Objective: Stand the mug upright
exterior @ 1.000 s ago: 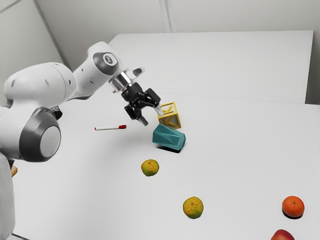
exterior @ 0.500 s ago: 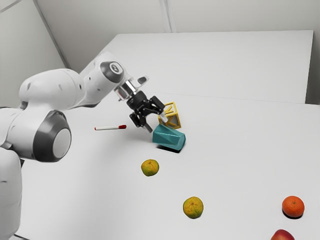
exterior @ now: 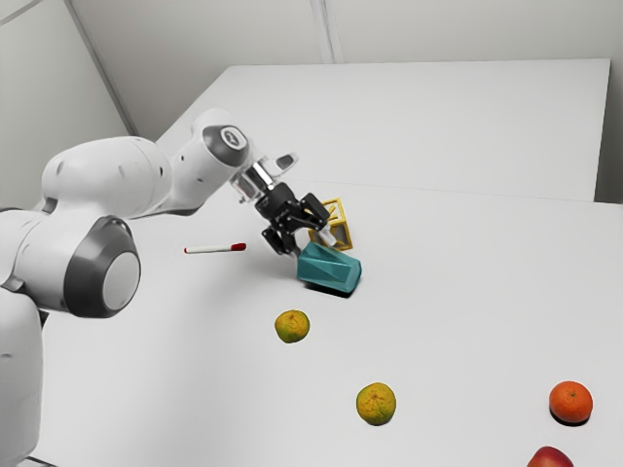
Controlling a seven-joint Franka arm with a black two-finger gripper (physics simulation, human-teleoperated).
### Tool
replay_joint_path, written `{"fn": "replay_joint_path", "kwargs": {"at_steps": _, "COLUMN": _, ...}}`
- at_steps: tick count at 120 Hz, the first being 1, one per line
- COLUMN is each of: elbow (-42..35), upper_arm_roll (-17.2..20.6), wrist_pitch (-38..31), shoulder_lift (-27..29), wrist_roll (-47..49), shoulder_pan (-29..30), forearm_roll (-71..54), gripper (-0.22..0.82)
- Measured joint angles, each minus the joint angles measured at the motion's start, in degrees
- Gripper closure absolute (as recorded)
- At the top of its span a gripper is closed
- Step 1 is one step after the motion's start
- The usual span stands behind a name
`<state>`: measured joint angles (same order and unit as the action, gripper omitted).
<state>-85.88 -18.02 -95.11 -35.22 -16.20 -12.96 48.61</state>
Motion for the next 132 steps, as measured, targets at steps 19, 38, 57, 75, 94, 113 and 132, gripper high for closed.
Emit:
{"fn": "replay_joint_path", "kwargs": {"at_steps": 19, "elbow": -0.32, "upper_arm_roll": 0.00, "wrist_pitch": 0.37, "shoulder_lift": 1.00, "wrist_roll": 0.56, "shoulder_pan": -0.29, "forearm_roll": -0.16, "gripper": 0.44}}
{"fn": "replay_joint_path", "kwargs": {"at_steps": 38, "elbow": -0.29, "upper_arm_roll": 0.24, "wrist_pitch": 0.54, "shoulder_lift": 2.09, "wrist_roll": 1.10, "shoulder_pan": -0.43, "forearm_roll": -0.32, "gripper": 0.64}}
{"fn": "replay_joint_path", "kwargs": {"at_steps": 57, "elbow": 0.48, "upper_arm_roll": 0.73, "wrist_pitch": 0.31, "shoulder_lift": 2.10, "wrist_roll": 1.60, "shoulder_pan": -1.05, "forearm_roll": -0.38, "gripper": 0.73}}
{"fn": "replay_joint_path", "kwargs": {"at_steps": 75, "elbow": 1.47, "upper_arm_roll": 1.13, "wrist_pitch": 0.08, "shoulder_lift": 1.64, "wrist_roll": 2.17, "shoulder_pan": -1.25, "forearm_roll": -0.43, "gripper": 0.76}}
{"fn": "replay_joint_path", "kwargs": {"at_steps": 94, "elbow": 1.56, "upper_arm_roll": 1.15, "wrist_pitch": -0.04, "shoulder_lift": 2.24, "wrist_roll": 2.69, "shoulder_pan": -1.34, "forearm_roll": -0.58, "gripper": 0.78}}
{"fn": "replay_joint_path", "kwargs": {"at_steps": 113, "elbow": 0.48, "upper_arm_roll": 1.14, "wrist_pitch": -0.14, "shoulder_lift": 5.58, "wrist_roll": 3.40, "shoulder_pan": -1.60, "forearm_roll": -2.40, "gripper": 0.79}}
{"fn": "replay_joint_path", "kwargs": {"at_steps": 132, "elbow": -7.32, "upper_arm_roll": 1.22, "wrist_pitch": -1.59, "shoulder_lift": 13.32, "wrist_roll": 4.01, "shoulder_pan": -1.71, "forearm_roll": -8.44, "gripper": 0.79}}
